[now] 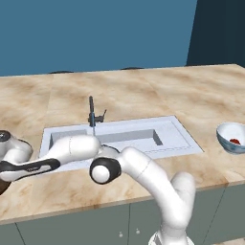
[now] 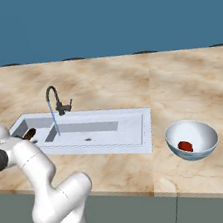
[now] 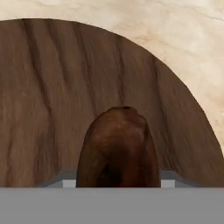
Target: Pick the sweet potatos from the sink and place them in one bowl. Place the bell pepper in the other bowl. Then turn off the sink faucet.
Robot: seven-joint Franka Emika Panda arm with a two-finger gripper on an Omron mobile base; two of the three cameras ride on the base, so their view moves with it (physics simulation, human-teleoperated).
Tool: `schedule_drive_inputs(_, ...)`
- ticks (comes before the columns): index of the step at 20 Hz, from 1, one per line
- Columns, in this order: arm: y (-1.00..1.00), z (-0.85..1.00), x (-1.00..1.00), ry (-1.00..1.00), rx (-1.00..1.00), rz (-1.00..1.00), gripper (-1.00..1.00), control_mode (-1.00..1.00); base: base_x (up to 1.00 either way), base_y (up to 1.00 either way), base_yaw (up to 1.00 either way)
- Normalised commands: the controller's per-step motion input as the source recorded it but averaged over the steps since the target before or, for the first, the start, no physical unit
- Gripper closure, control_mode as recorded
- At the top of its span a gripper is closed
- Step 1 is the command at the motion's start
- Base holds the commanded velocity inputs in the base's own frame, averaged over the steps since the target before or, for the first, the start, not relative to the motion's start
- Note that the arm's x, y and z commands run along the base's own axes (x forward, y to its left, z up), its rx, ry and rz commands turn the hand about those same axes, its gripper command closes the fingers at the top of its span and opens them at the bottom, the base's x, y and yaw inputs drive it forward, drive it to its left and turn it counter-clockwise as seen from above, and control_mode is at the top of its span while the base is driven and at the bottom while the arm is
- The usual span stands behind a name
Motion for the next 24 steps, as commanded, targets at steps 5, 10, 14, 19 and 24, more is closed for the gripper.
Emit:
schedule_drive_inputs(5, -0.45, 0.59, -0.24, 0.0, 0.03, -0.08, -1.0, -1.0, 0.0, 0.0, 0.0)
schedule_drive_inputs(10, -0.88, 0.53, -0.44, -0.01, 0.09, -0.2, -1.0, -1.0, 0.0, 0.0, 0.0)
schedule_drive_inputs(14, -0.99, -0.23, -0.19, -0.21, 0.02, -0.36, -1.0, -1.0, 0.0, 0.0, 0.0)
schedule_drive_inputs(19, -1.0, -0.6, -0.27, -0.28, 0.21, -0.09, -1.0, -1.0, 0.0, 0.0, 0.0)
schedule_drive_inputs(24, -1.0, -0.83, -0.15, -0.12, 0.32, -0.06, -1.0, -1.0, 0.0, 0.0, 0.0)
